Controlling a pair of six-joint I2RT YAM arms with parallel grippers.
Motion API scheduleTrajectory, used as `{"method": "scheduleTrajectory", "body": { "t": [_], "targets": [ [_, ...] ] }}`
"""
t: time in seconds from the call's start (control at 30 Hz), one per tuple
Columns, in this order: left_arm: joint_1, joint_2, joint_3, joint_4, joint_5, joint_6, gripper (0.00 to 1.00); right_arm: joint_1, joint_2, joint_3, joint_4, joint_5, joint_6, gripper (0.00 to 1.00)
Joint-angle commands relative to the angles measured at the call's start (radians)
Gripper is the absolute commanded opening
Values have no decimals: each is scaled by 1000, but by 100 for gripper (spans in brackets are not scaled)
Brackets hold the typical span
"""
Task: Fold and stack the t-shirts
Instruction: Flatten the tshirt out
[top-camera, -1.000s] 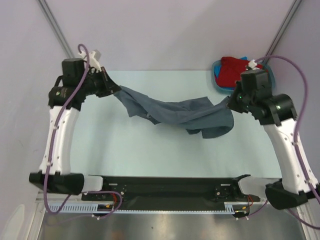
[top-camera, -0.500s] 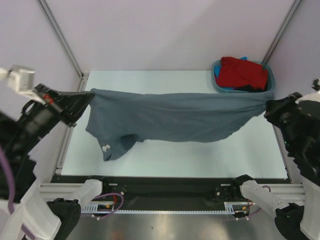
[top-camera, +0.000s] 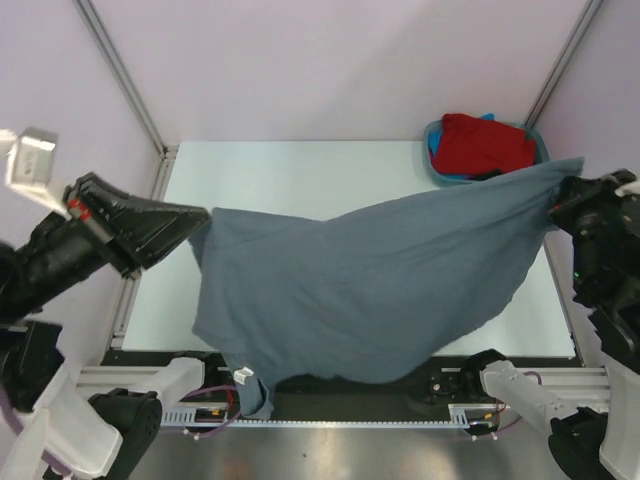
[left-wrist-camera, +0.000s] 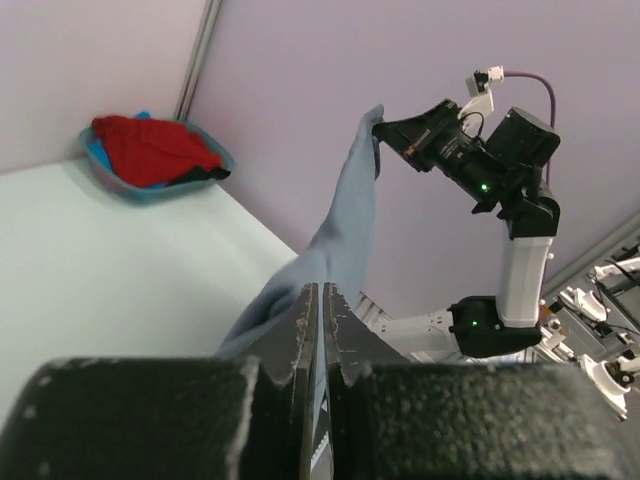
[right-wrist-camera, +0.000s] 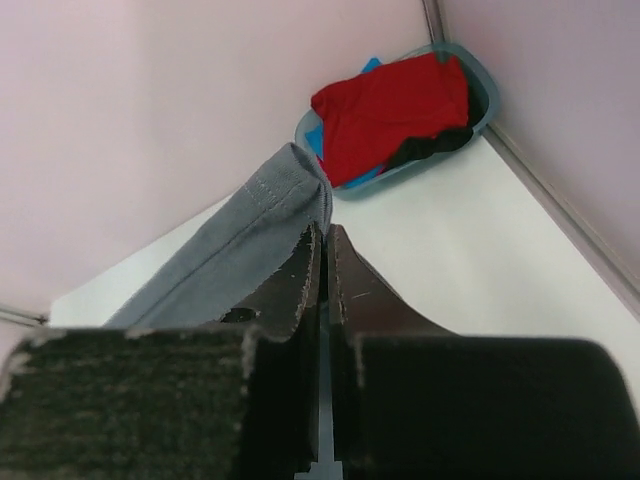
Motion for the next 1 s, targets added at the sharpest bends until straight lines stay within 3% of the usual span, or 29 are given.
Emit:
{"method": "scheduleTrajectory", "body": {
  "t": [0.0, 0.2, 0.4, 0.57, 0.7, 0.77, 0.9, 0.97],
  "targets": [
    [-1, 46, -140, 46, -2, 24, 8, 4, 70, -72, 134, -33, -59, 0],
    [15, 138, -432, 130, -98, 228, 6, 7, 205, -207, 229, -108, -33, 0],
    [72, 401, -511, 278, -174, 317, 4, -2, 445, -280, 379, -156, -21, 0],
    [77, 812, -286, 215, -218, 378, 1, -7, 744, -118, 413, -151, -28, 0],
    [74, 979, -200, 262, -147, 314, 0, -5, 1024, 202, 288, -96, -24, 0],
    [68, 1001, -245, 304, -119, 280, 2, -5, 1138, 380, 222, -65, -13, 0],
    [20, 927, -443, 356, -68, 248, 10, -11, 1149, 384, 286, -87, -25, 0],
    [-13, 894, -570, 390, -28, 233, 26, -13, 1139, 384, 275, -93, -24, 0]
  ]
}}
